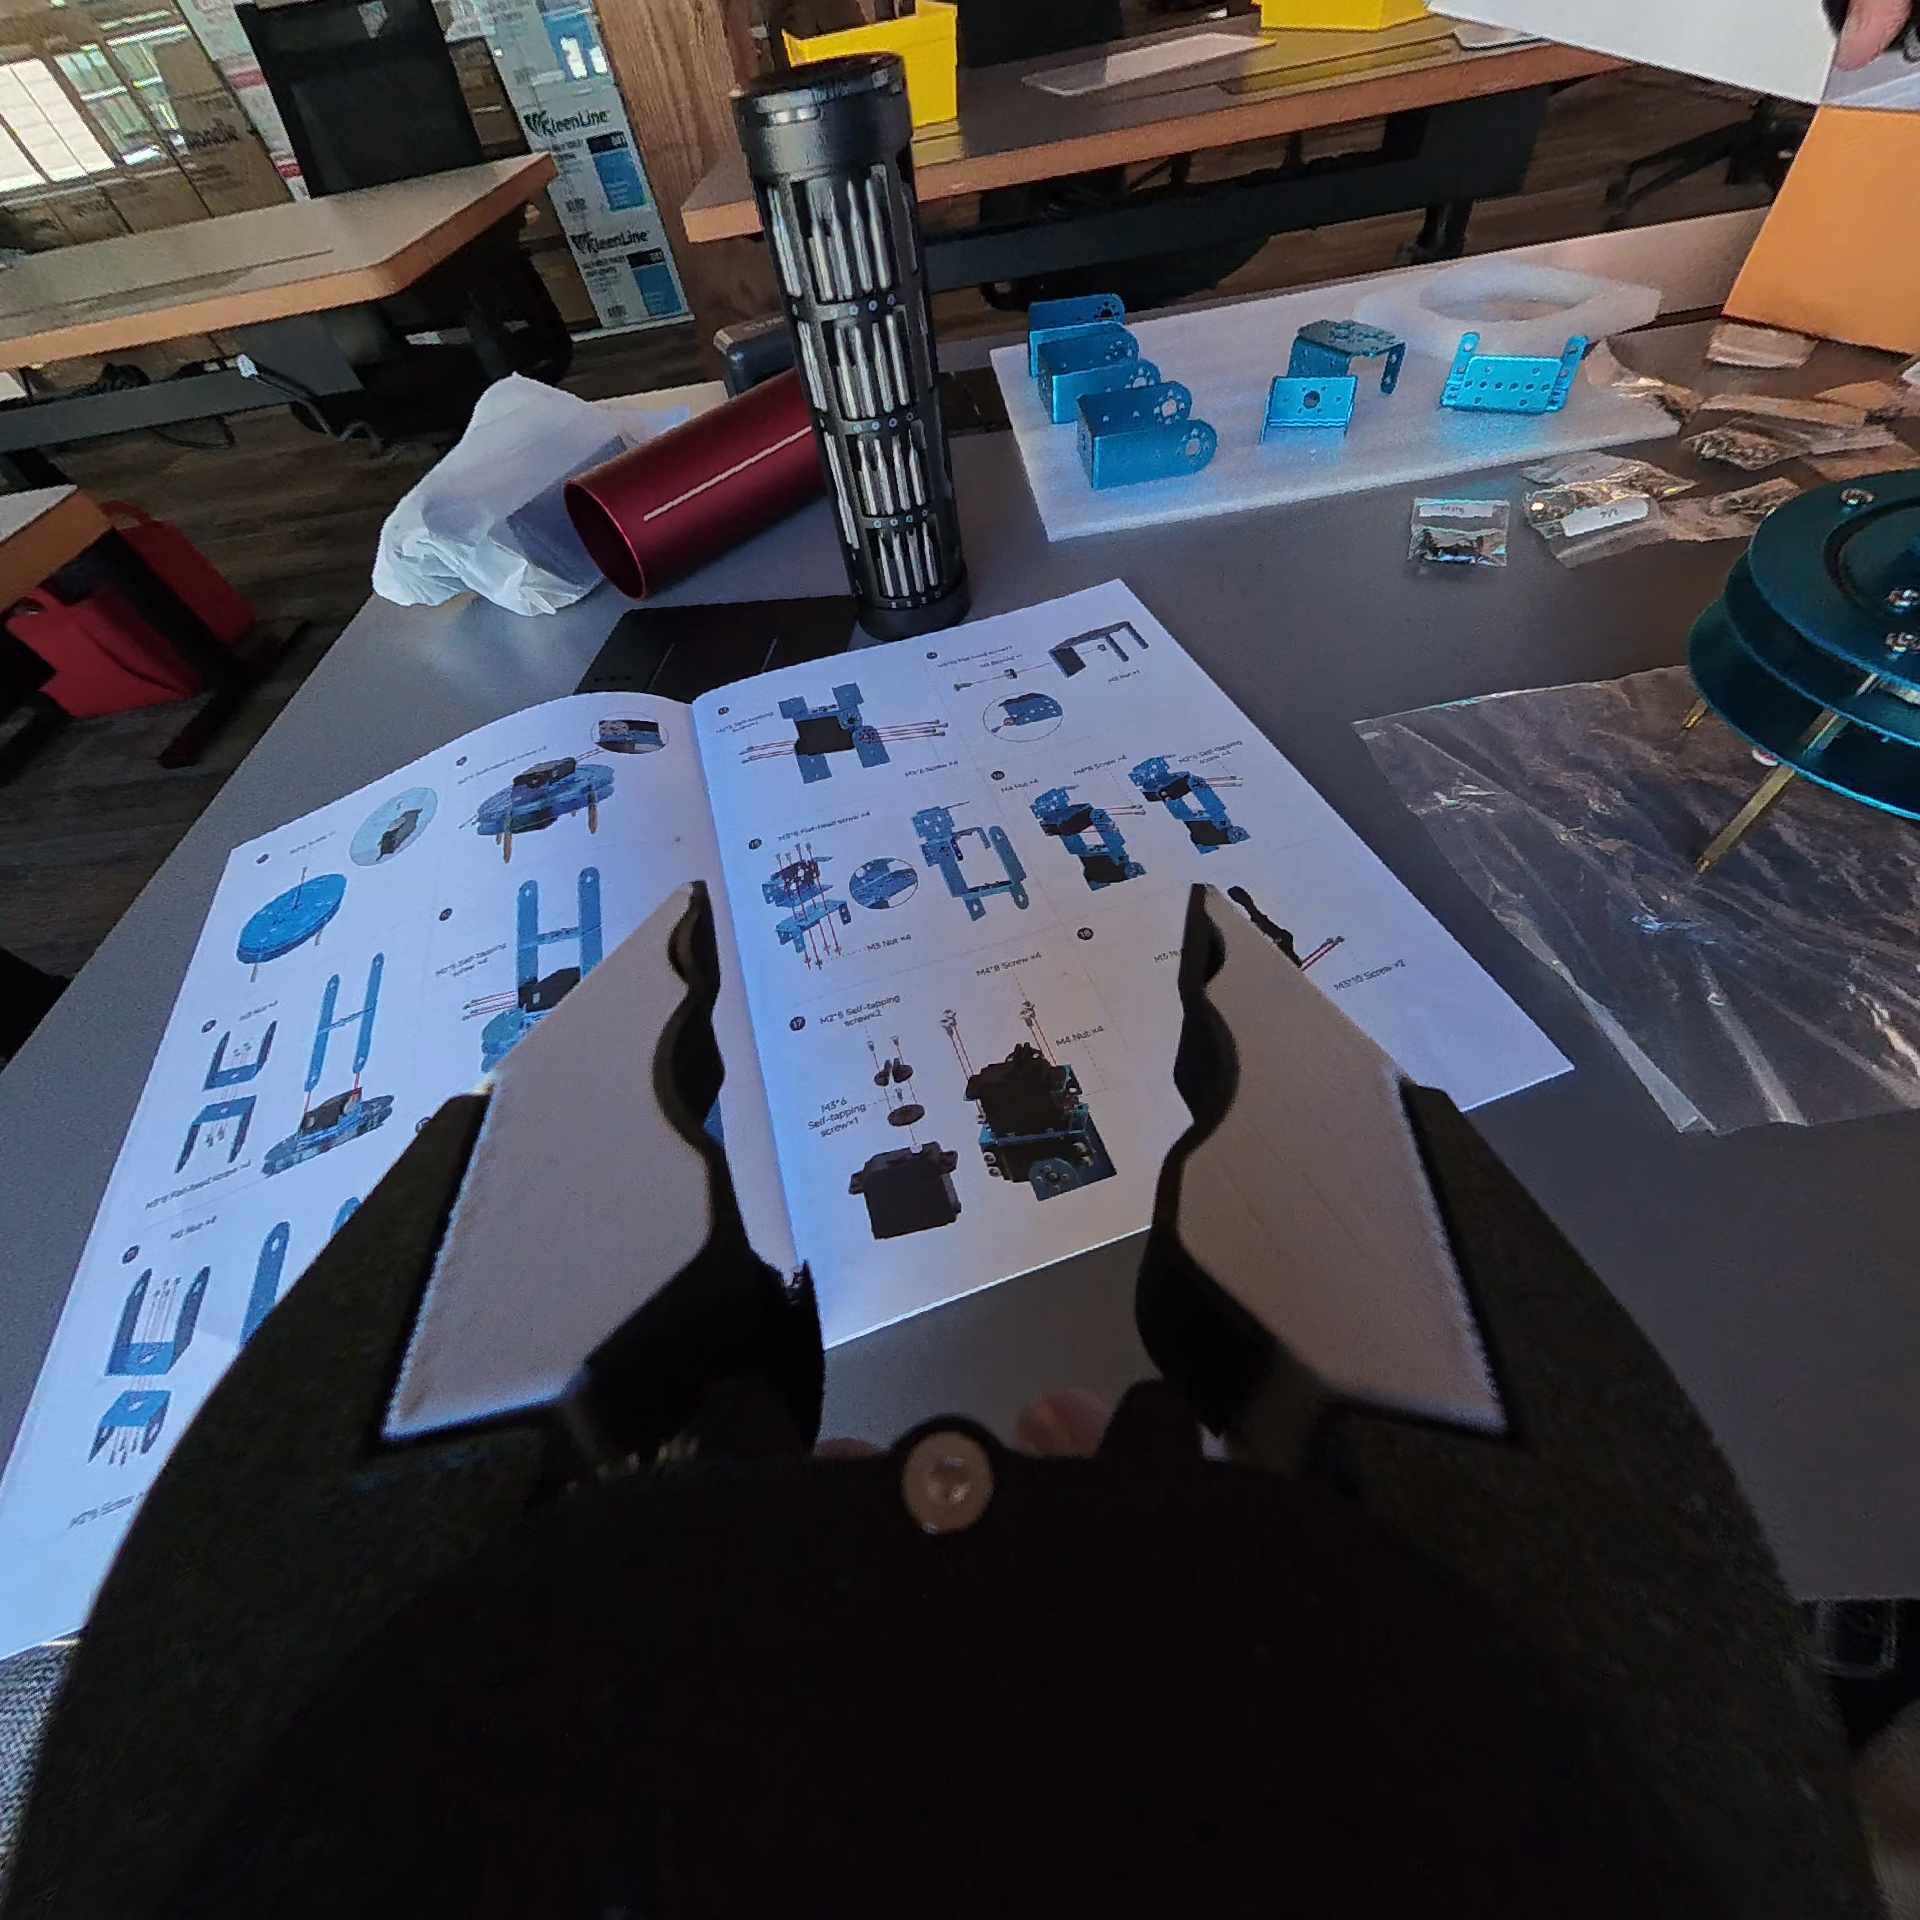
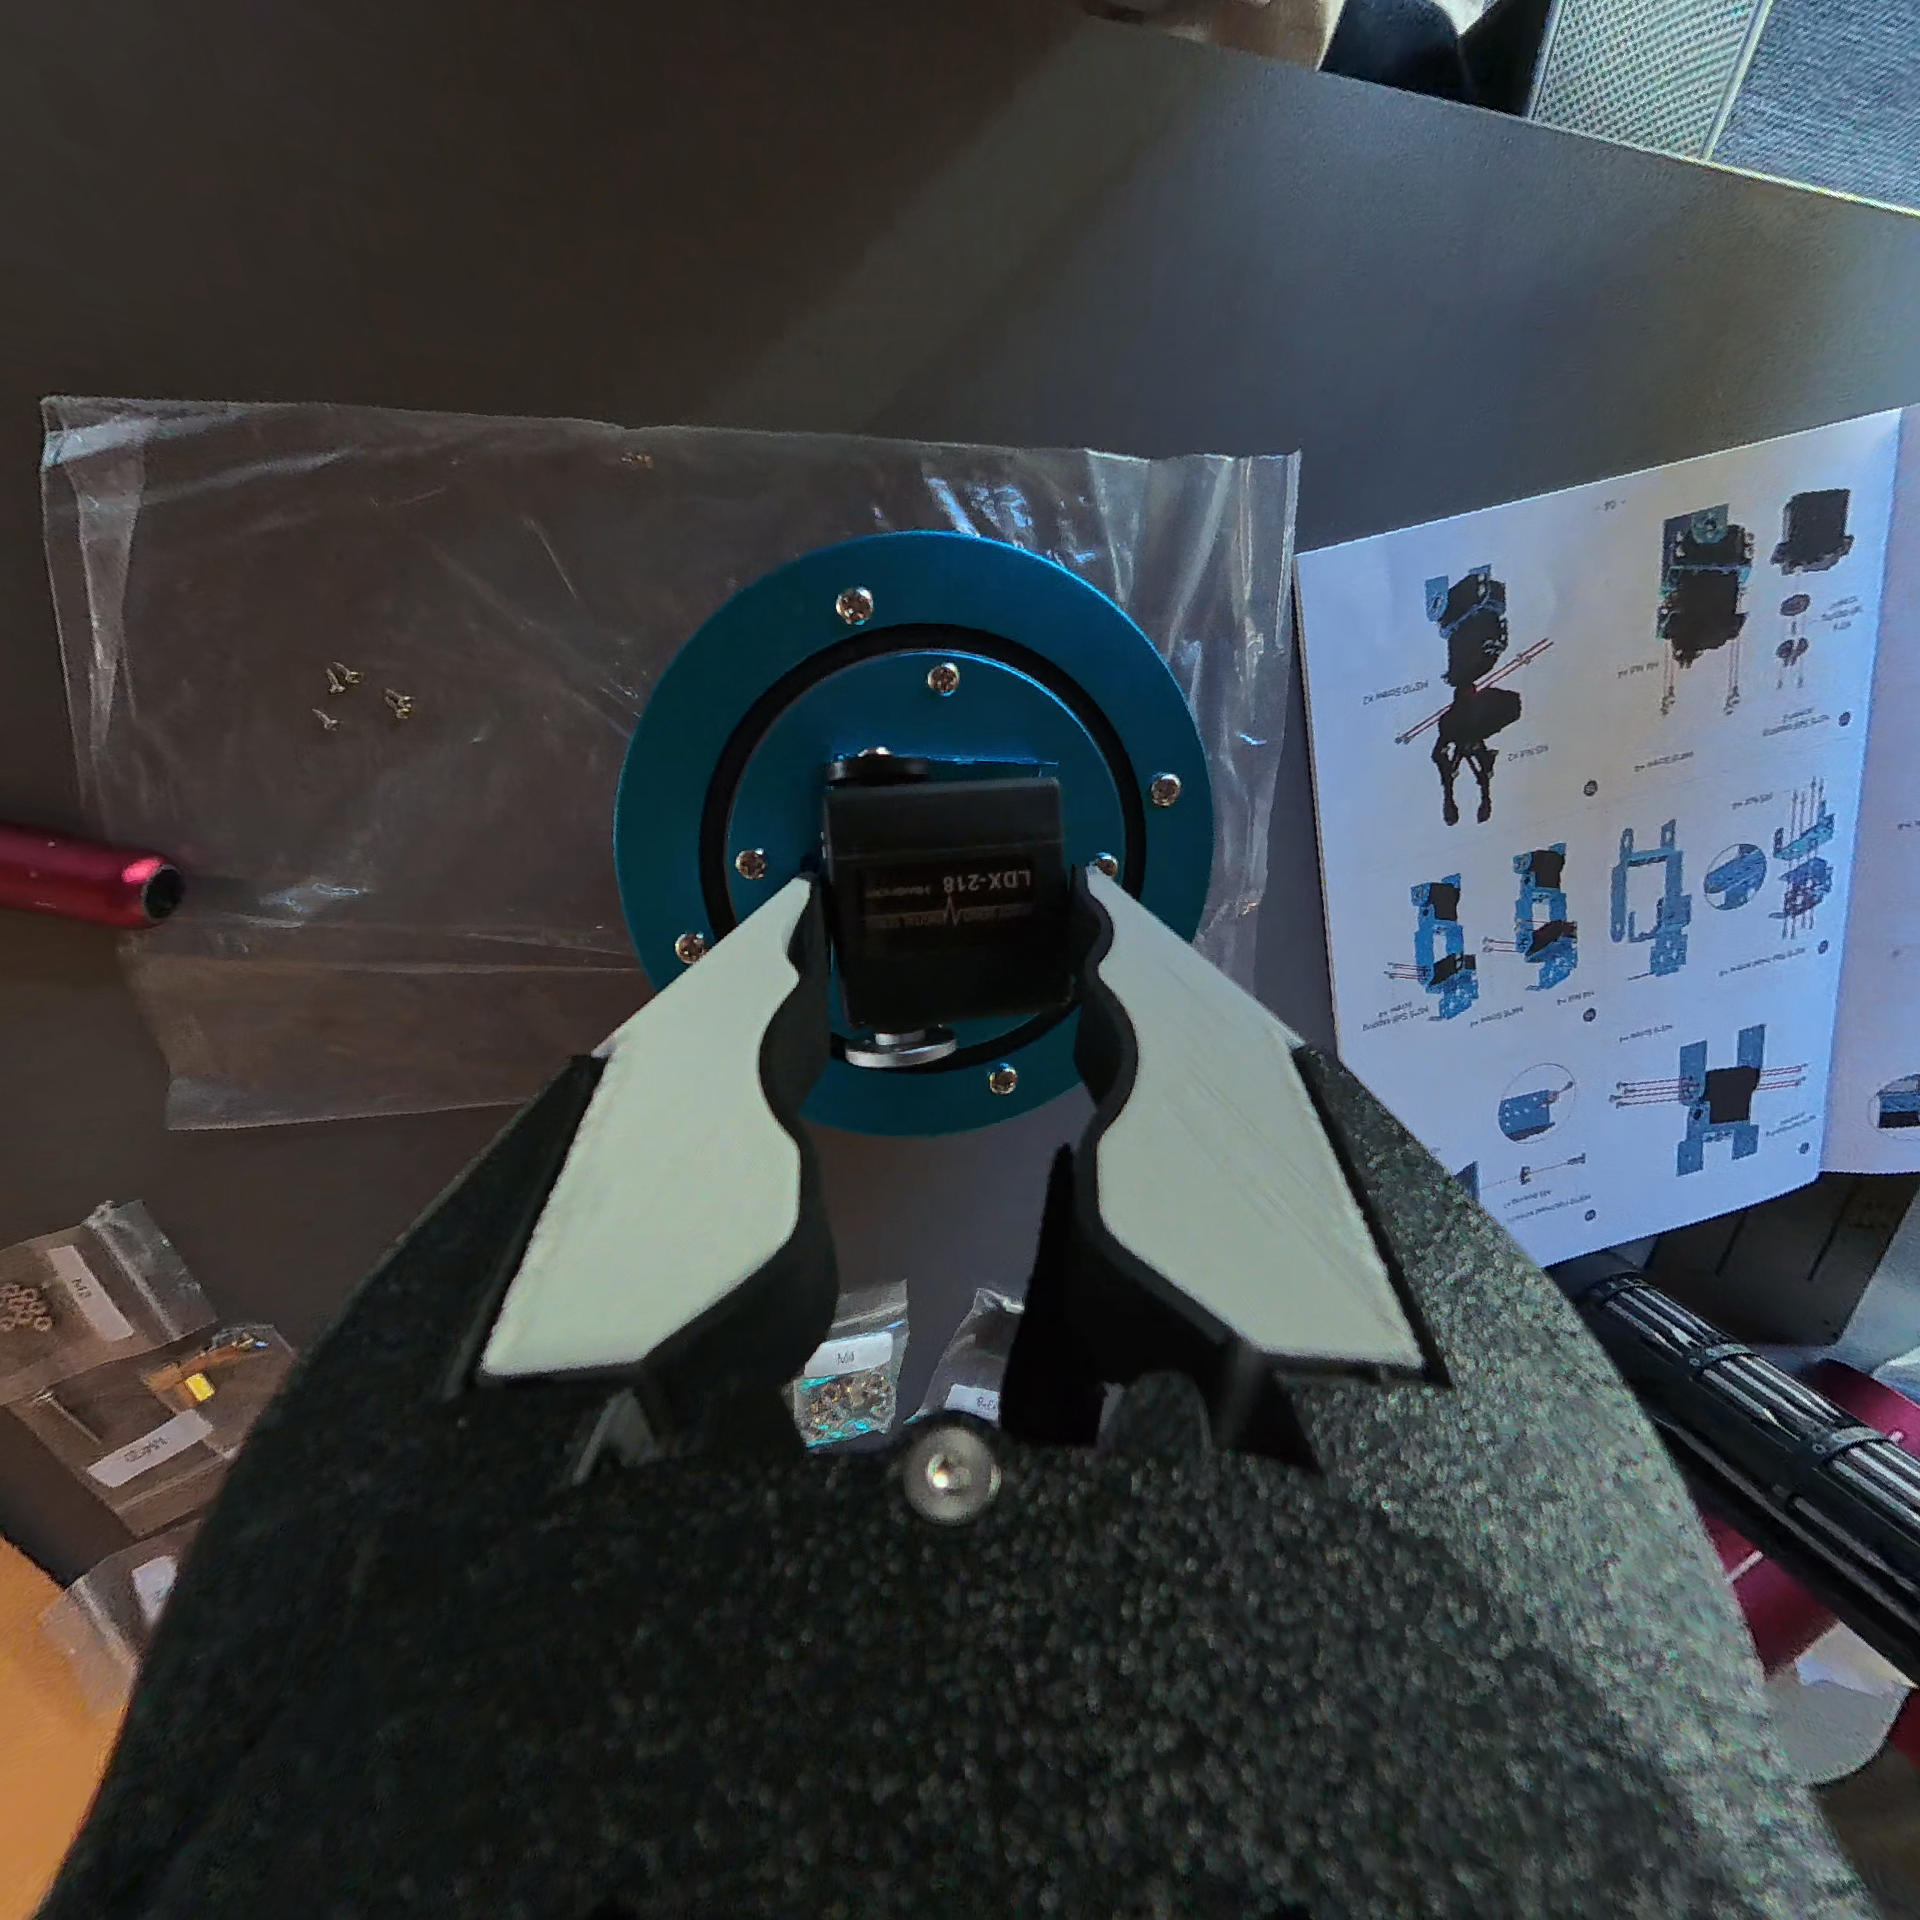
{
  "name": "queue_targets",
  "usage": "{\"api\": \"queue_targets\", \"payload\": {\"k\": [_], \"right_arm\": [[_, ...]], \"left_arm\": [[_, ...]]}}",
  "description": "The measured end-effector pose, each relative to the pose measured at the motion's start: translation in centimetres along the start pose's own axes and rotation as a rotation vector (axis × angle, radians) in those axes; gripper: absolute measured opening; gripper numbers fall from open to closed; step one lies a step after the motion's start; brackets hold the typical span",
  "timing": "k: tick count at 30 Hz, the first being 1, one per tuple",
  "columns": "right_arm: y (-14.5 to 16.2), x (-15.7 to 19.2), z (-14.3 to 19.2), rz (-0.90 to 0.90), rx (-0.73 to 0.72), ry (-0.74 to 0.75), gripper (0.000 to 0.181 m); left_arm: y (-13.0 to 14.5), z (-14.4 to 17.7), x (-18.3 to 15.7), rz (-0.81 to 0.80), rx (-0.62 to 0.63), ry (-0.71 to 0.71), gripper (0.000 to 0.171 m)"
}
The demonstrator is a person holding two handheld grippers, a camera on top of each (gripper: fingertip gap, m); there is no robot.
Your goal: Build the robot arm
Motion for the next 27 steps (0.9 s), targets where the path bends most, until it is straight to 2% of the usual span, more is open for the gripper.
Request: {"api": "queue_targets", "payload": {"k": [8, 16, 19, 22, 27], "right_arm": [[-0.3, -0.4, 0.2, -0.042, 0.04, -0.047, 0.044], [0.1, -0.5, -0.1, -0.083, -0.009, -0.031, 0.044], [0.4, -1.2, 0.7, -0.091, -0.008, -0.008, 0.044], [0.3, -0.9, 0.7, -0.17, -0.1, -0.024, 0.044], [0.5, -0.6, -0.1, -0.166, -0.096, -0.028, 0.044]], "left_arm": [[-0.2, 0.7, -0.5, -0.012, -0.014, -0.002, 0.089], [0.2, 1.3, -0.3, -0.004, -0.016, -0.008, 0.089], [0.2, 1.5, -0.1, 0.003, -0.025, -0.01, 0.089], [0.3, 1.5, 0.0, 0.003, -0.023, -0.015, 0.089], [0.5, 1.2, 0.0, 0.011, -0.015, -0.01, 0.089]]}}
Point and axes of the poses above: each gripper's, where its closed fingertips meet, z back along the fingers, y out of its underside, x = y × z across the jaws, the point moved 9 cm from there along z, back along the fingers, and after that the axes turned 13 degrees about y, right-handed, at the moved point
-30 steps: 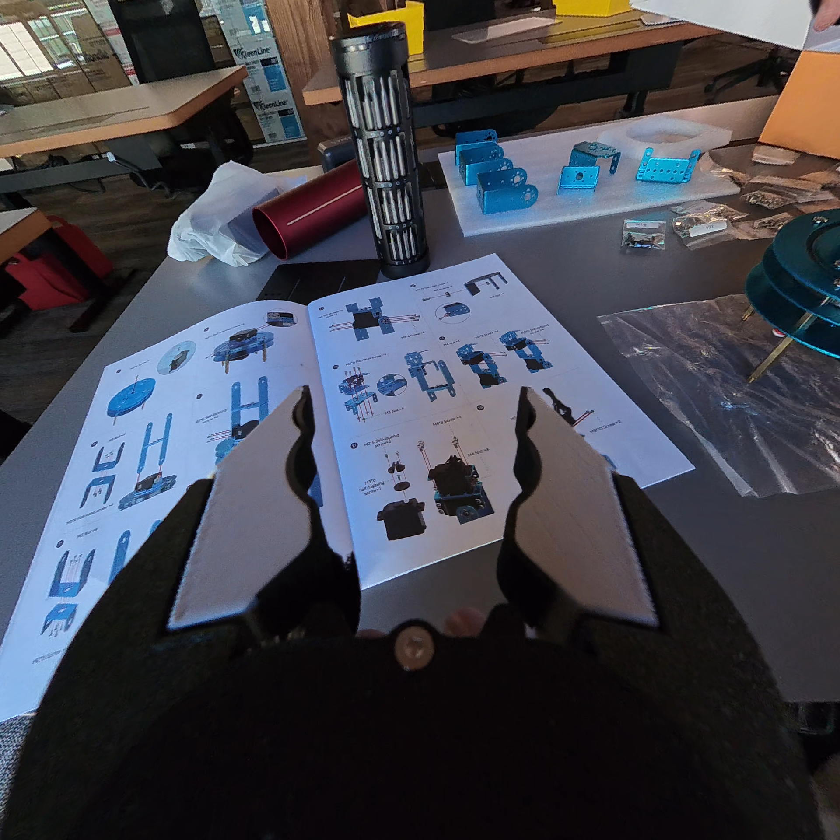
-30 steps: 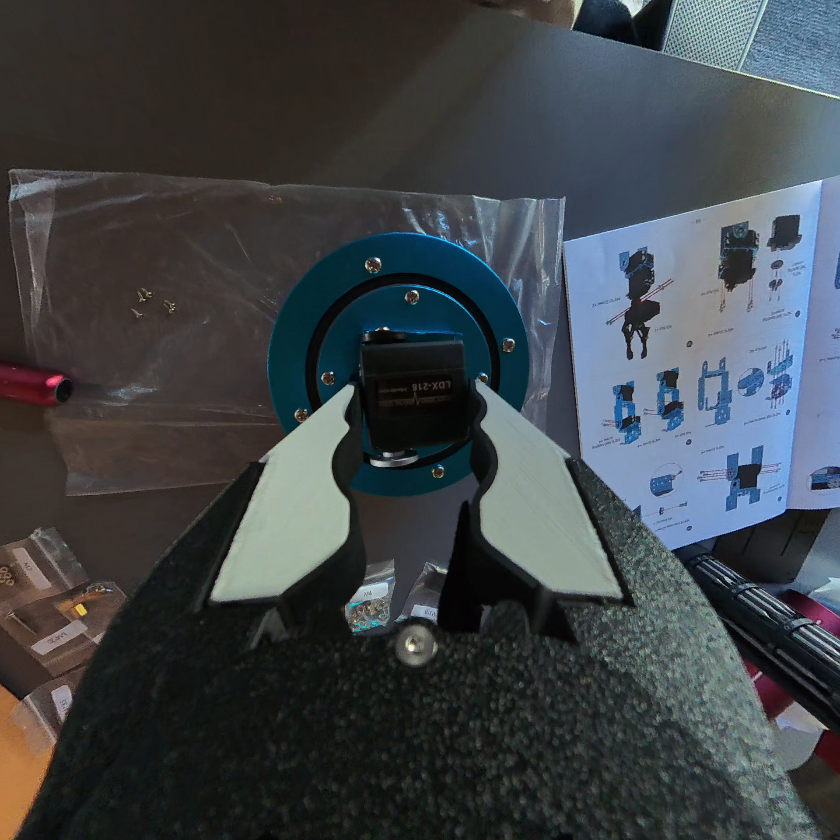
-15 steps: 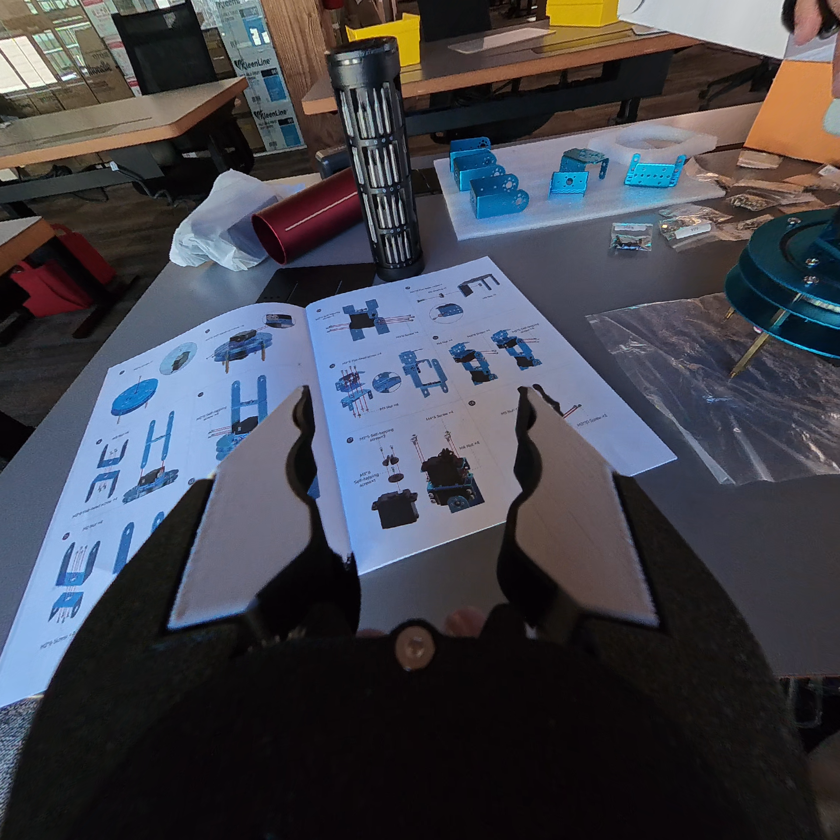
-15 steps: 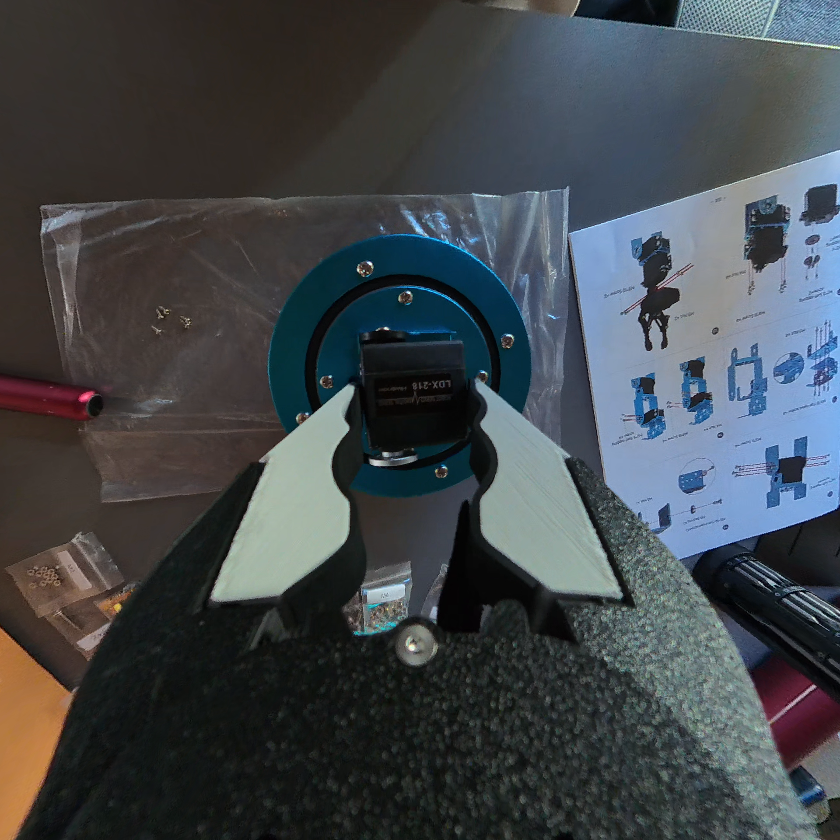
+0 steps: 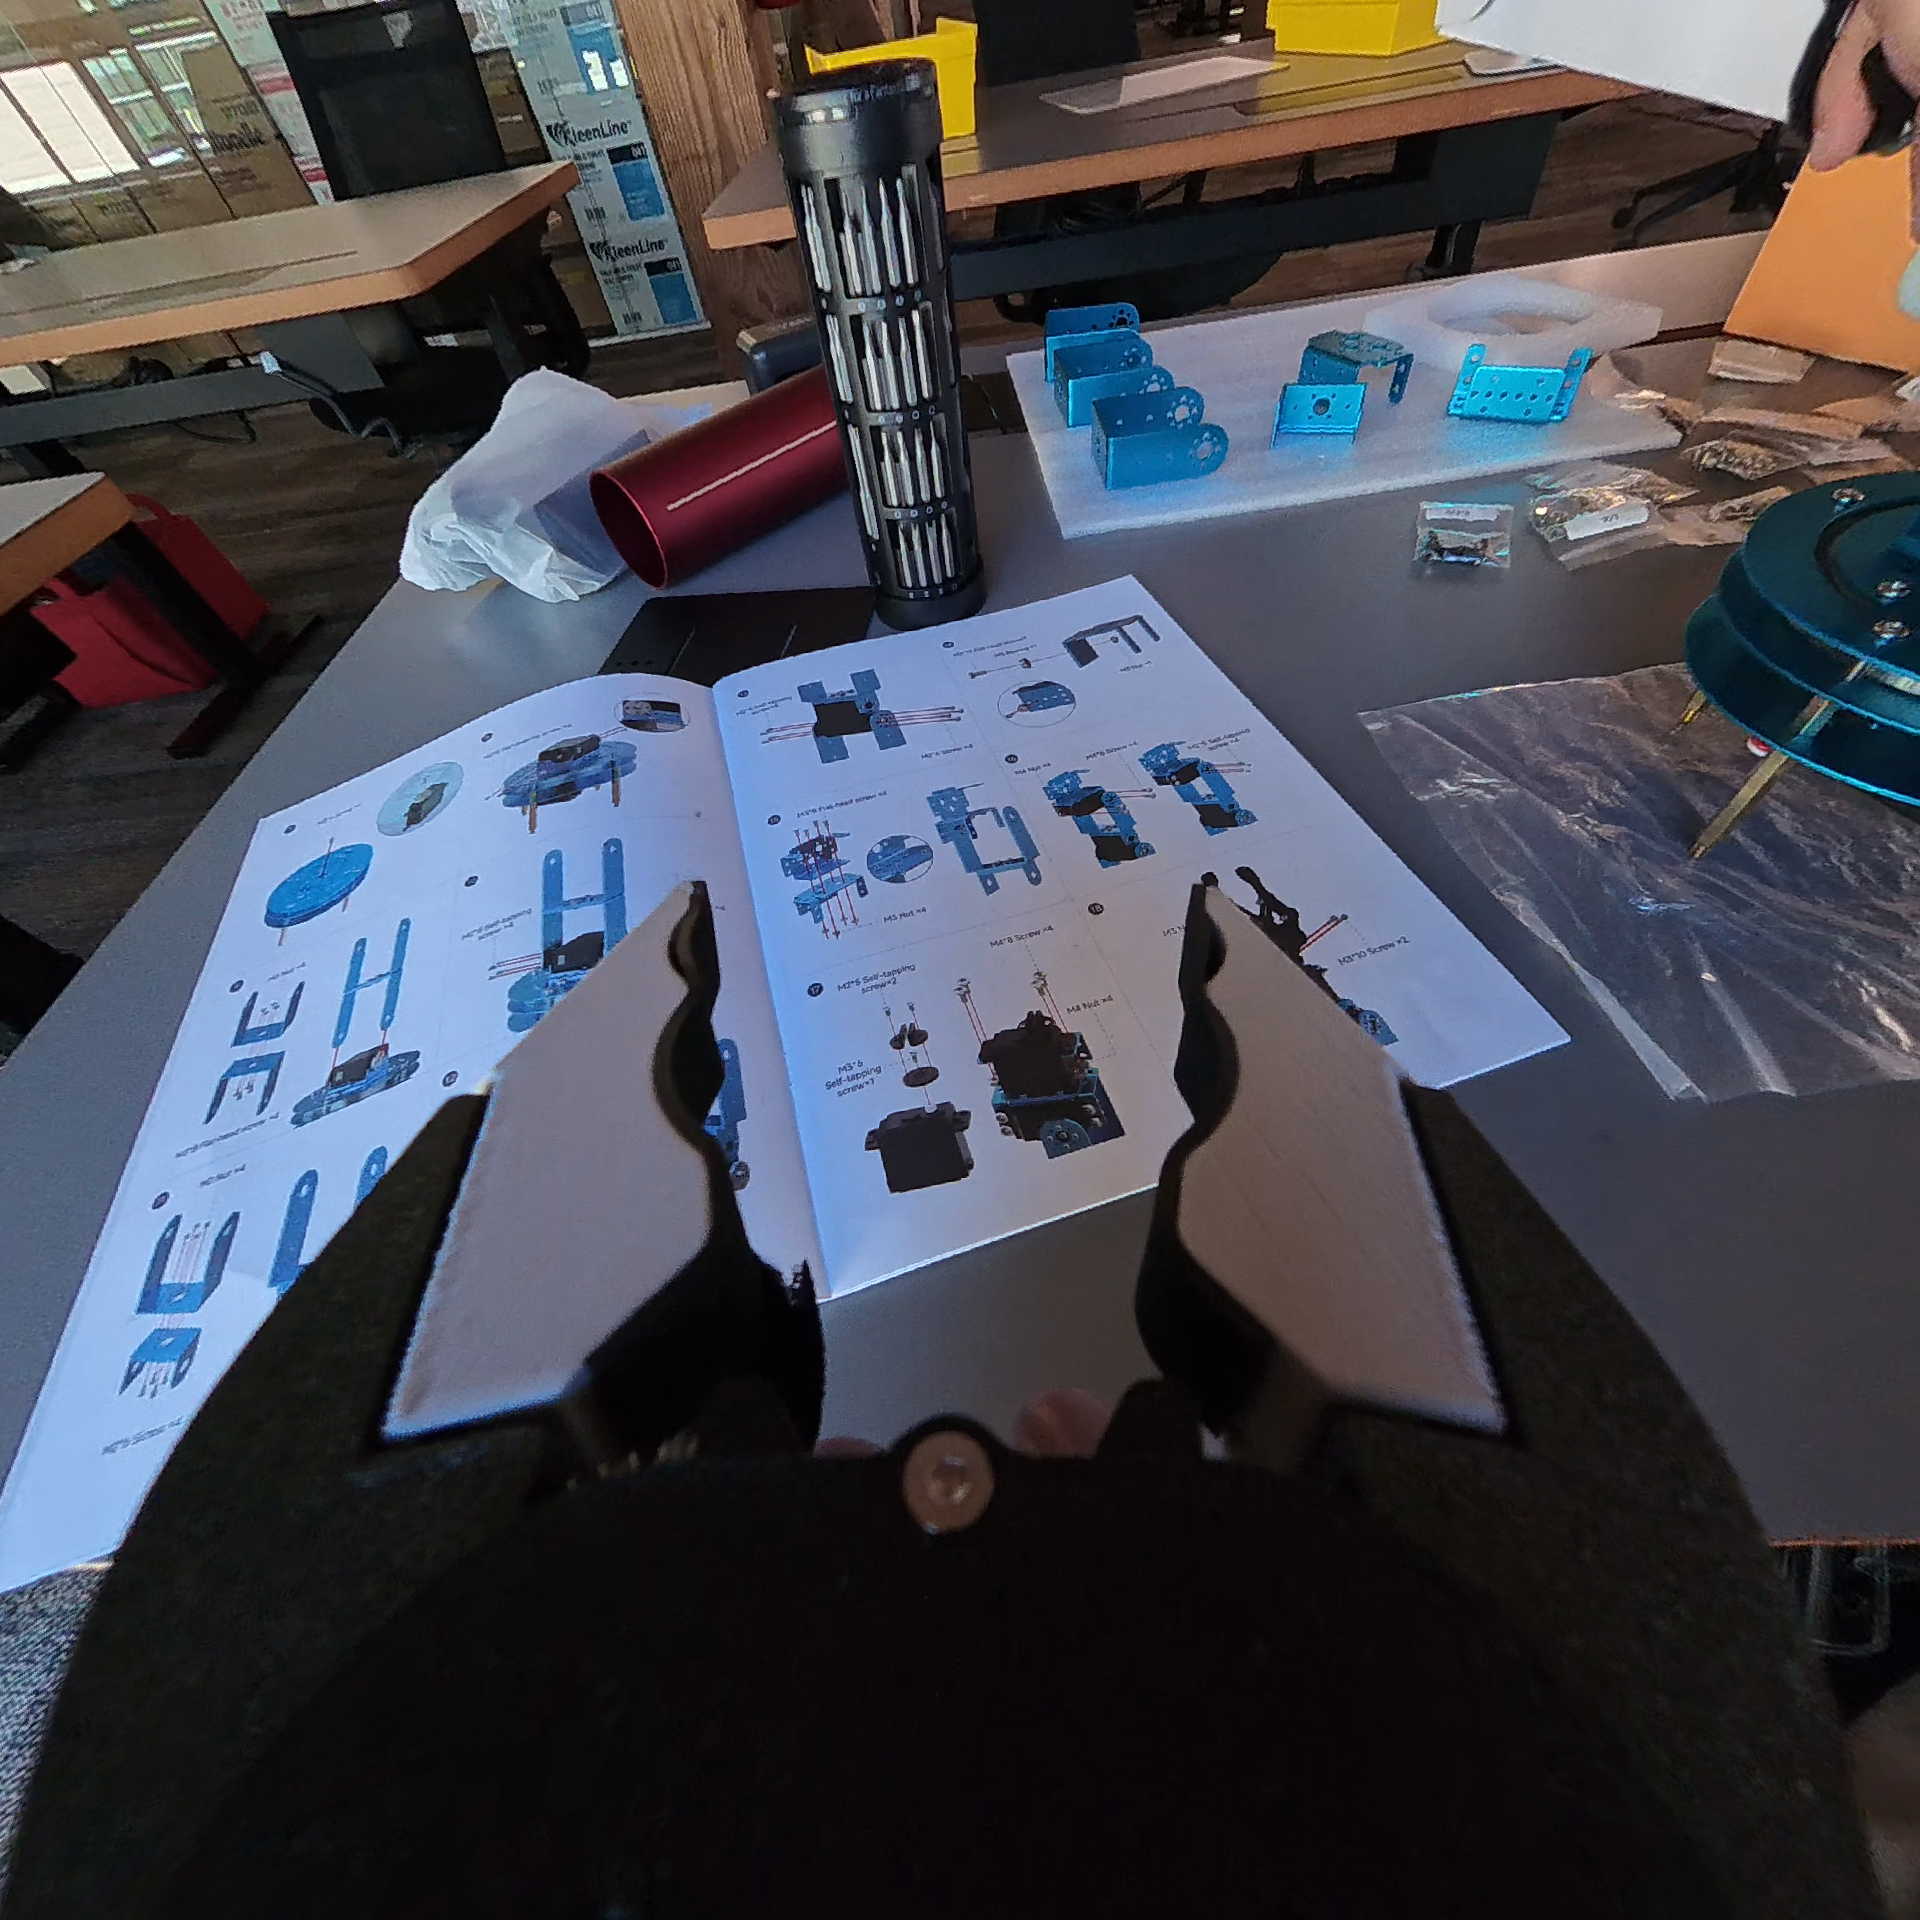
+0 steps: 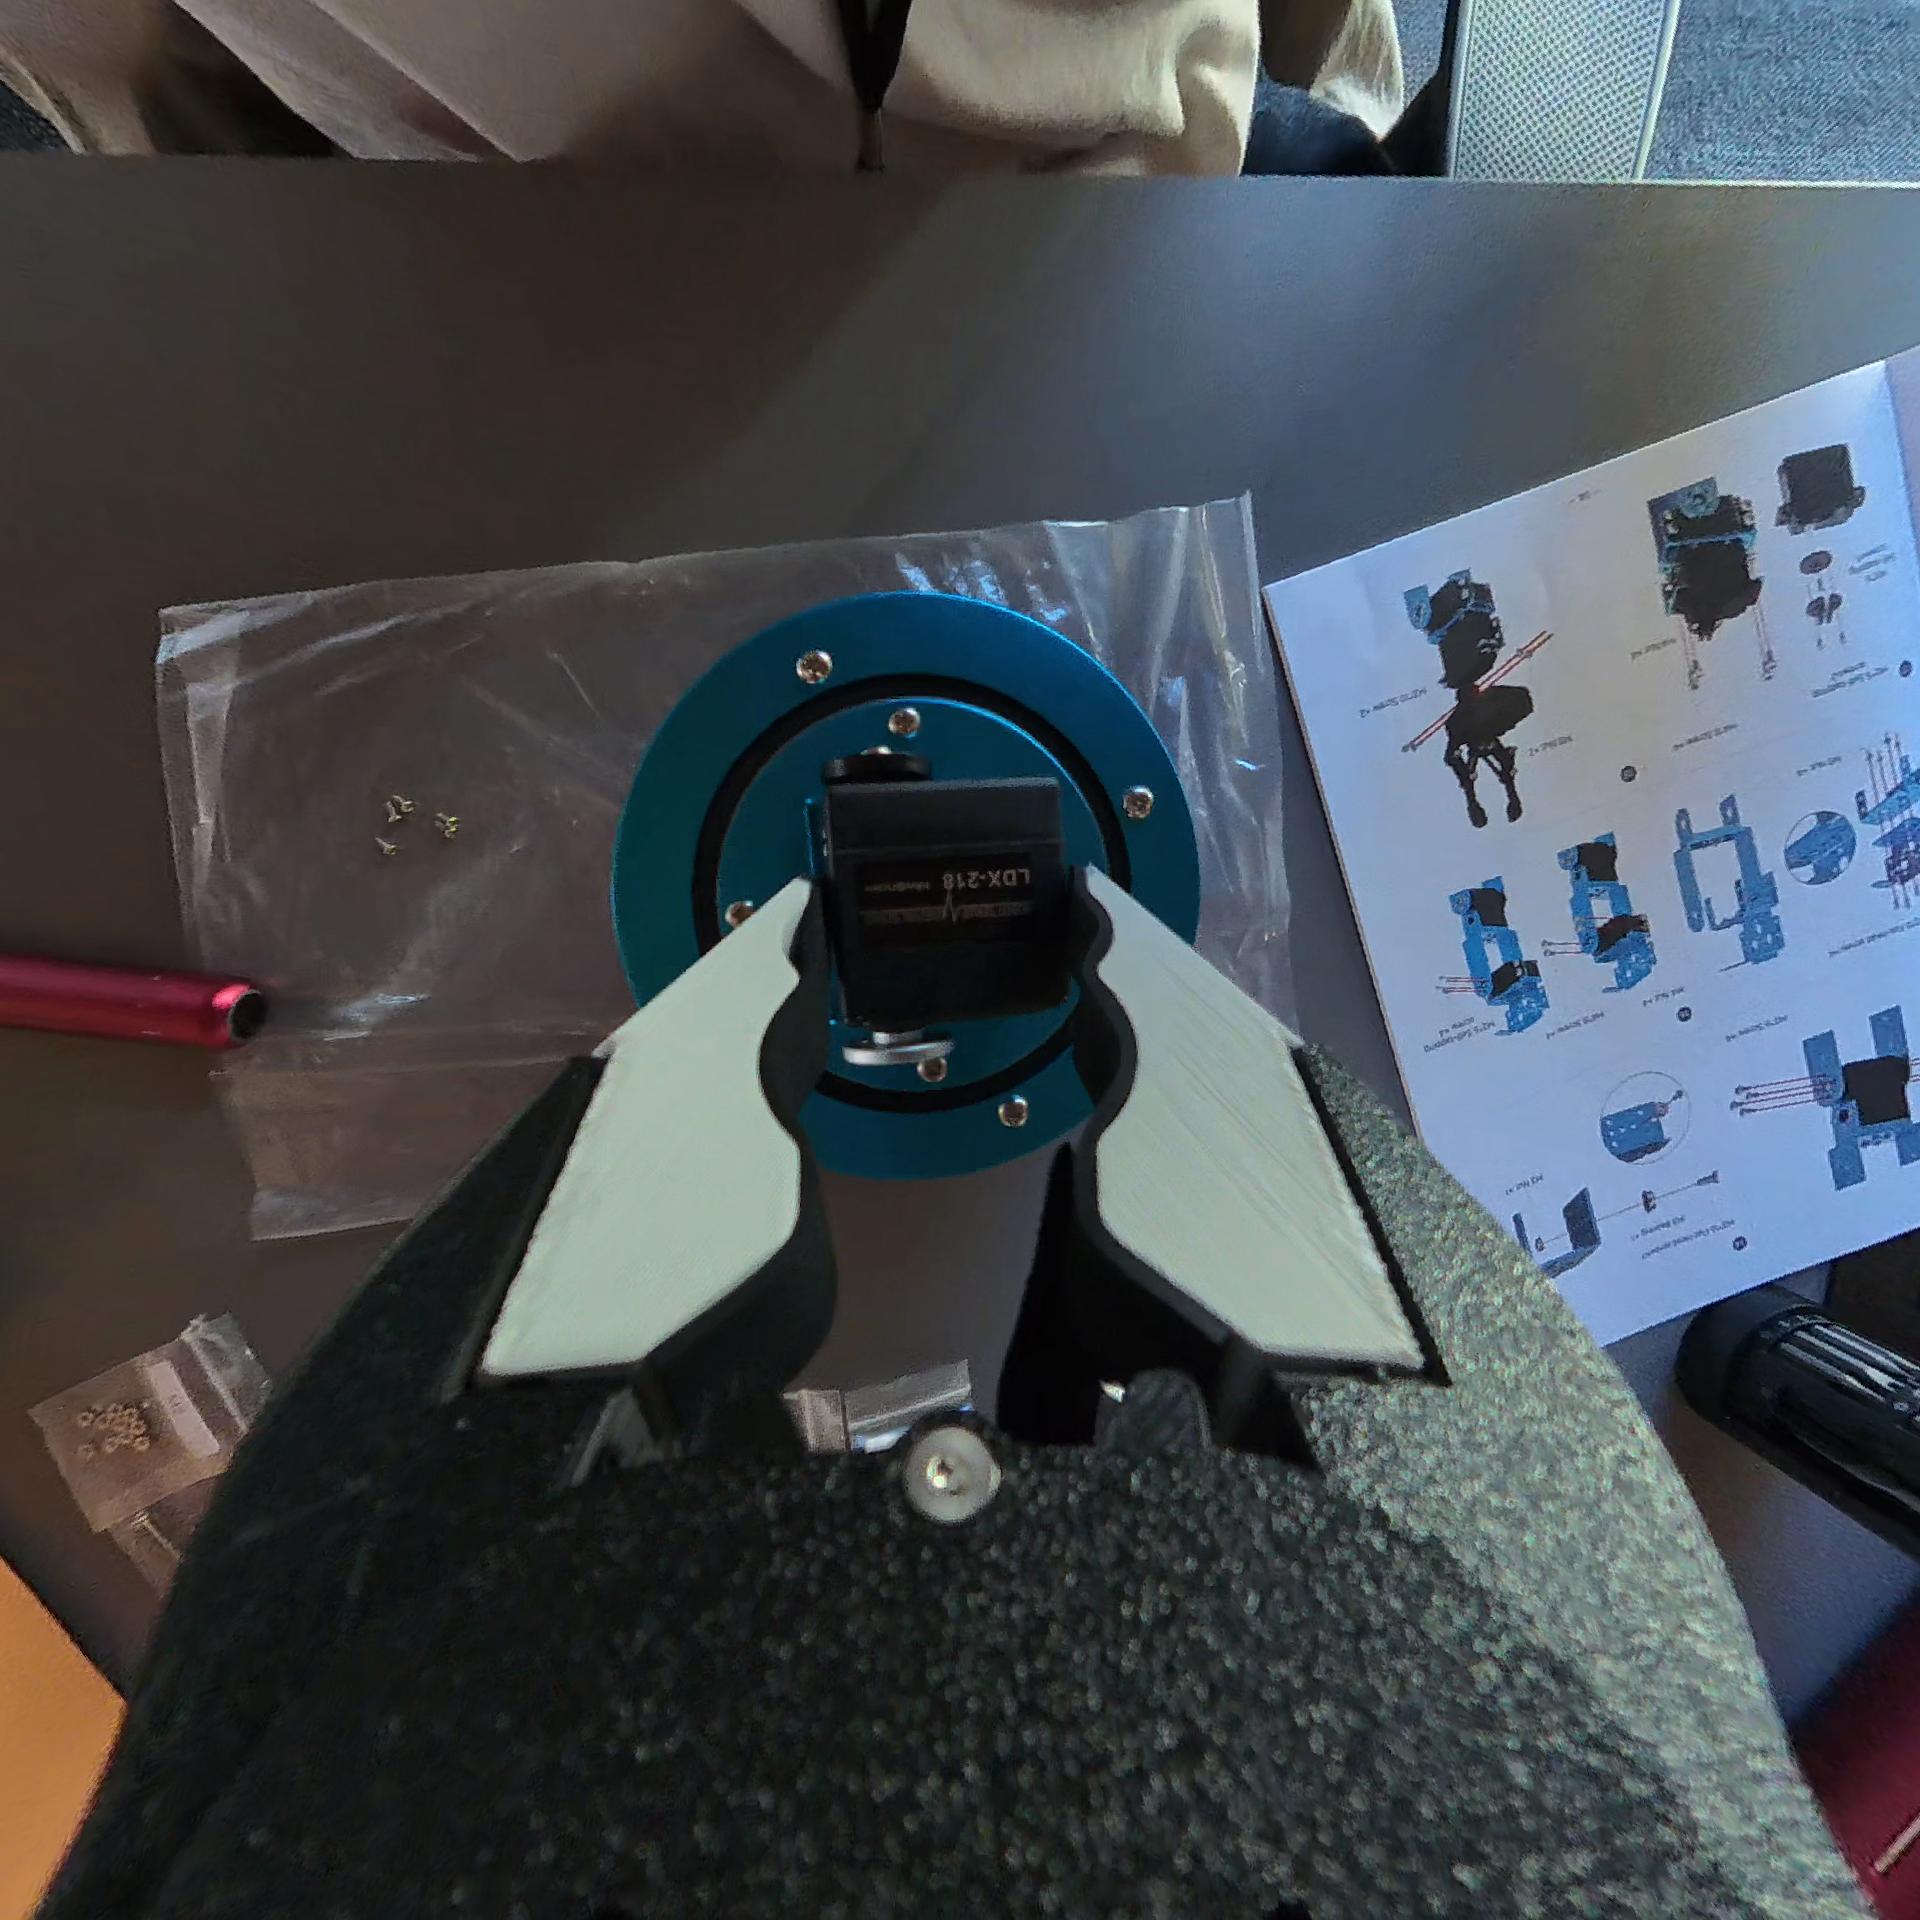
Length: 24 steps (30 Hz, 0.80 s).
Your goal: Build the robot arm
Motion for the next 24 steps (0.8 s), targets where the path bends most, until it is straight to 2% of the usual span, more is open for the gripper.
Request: {"api": "queue_targets", "payload": {"k": [14, 20, 24], "right_arm": [[0.37, -0.12, -0.41, -0.052, 0.007, 0.005, 0.044], [0.21, 0.31, -0.34, -0.121, 0.021, 0.062, 0.046], [0.03, 0.62, 0.33, -0.16, -0.013, 0.16, 0.048]], "left_arm": [[0.29, -0.3, 0.15, 0.003, 0.01, 0.003, 0.089], [0.42, -0.38, 0.22, 0.009, 0.002, 0.016, 0.089], [0.33, -0.34, 0.28, 0.013, -0.01, 0.041, 0.089]]}}
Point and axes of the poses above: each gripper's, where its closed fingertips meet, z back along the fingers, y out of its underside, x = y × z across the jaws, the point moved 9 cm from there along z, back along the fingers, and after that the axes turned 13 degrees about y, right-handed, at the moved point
